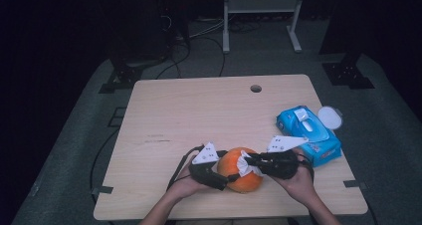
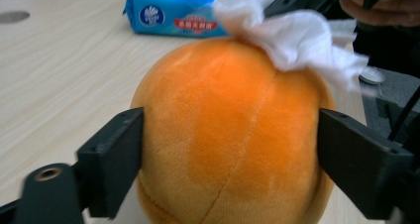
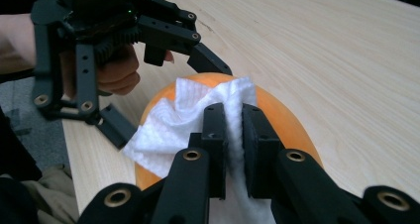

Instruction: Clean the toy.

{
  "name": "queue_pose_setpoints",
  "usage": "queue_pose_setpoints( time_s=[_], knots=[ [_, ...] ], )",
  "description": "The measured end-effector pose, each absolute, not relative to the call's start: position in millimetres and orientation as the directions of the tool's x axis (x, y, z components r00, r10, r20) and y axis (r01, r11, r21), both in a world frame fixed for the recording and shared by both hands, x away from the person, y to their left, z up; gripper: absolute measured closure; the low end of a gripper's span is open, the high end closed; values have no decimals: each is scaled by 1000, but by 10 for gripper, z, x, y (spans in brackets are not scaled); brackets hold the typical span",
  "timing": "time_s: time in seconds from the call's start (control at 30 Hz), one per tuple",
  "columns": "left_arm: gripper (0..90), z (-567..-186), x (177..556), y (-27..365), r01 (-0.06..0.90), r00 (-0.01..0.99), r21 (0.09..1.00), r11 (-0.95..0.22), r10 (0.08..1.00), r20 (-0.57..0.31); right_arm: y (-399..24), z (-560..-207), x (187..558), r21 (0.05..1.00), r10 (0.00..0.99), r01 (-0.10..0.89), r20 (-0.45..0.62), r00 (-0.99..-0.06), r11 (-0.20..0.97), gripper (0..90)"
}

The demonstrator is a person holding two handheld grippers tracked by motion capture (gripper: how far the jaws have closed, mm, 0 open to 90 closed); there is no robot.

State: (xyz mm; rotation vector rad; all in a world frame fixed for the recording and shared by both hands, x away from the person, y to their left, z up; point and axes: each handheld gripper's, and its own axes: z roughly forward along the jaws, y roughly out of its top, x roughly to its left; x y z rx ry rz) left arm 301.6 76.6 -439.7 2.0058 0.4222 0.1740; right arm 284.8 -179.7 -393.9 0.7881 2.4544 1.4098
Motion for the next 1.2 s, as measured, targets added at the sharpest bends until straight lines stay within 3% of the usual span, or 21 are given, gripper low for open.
queue_pose_setpoints(
  time_s=[0.13, 0.2, 0.4, 0.5, 0.63, 0.8, 0.9, 0.97, 1.03, 1.07, 1.2],
  knots=[
    [178, -4438, 3067, 878, 262, 932, 851, -455, 348, -101, -1892, -4046, 2921, 820, 579, 373, 63, -813, 434, 805],
    [176, -4438, 3059, 908, 256, 938, 849, -462, 332, -102, -1941, -4092, 2946, 813, 575, 400, 100, -812, 424, 805],
    [64, -4398, 3111, 875, 339, 912, 848, -407, 362, -192, -1873, -4087, 2894, 814, 550, 379, 89, -831, 440, 805],
    [67, -4393, 3115, 851, 368, 902, 837, -405, 376, -214, -1840, -4074, 2871, 817, 534, 365, 83, -841, 447, 804],
    [296, -4345, 3056, 798, 276, 914, 882, -382, 389, -117, -1842, -4059, 2889, 824, 545, 372, 94, -833, 426, 807],
    [308, -4253, 2984, 729, 80, 913, 909, -409, 397, 98, -1938, -3961, 2907, 864, 569, 360, 109, -815, 351, 807],
    [182, -4328, 3056, 773, 174, 920, 891, -419, 391, 5, -1919, -4056, 2952, 844, 557, 384, 127, -821, 375, 806],
    [112, -4340, 3136, 858, 280, 905, 884, -374, 409, -113, -1874, -4120, 2951, 836, 545, 394, 141, -826, 381, 805],
    [87, -4351, 3178, 890, 348, 884, 867, -356, 433, -176, -1815, -4129, 2915, 835, 529, 390, 144, -836, 389, 803],
    [89, -4367, 3176, 881, 361, 881, 858, -365, 434, -186, -1779, -4118, 2891, 835, 525, 384, 138, -840, 395, 801],
    [197, -4375, 3102, 841, 280, 906, 863, -420, 414, -92, -1695, -4053, 2825, 843, 528, 341, 81, -845, 417, 800]
  ],
)
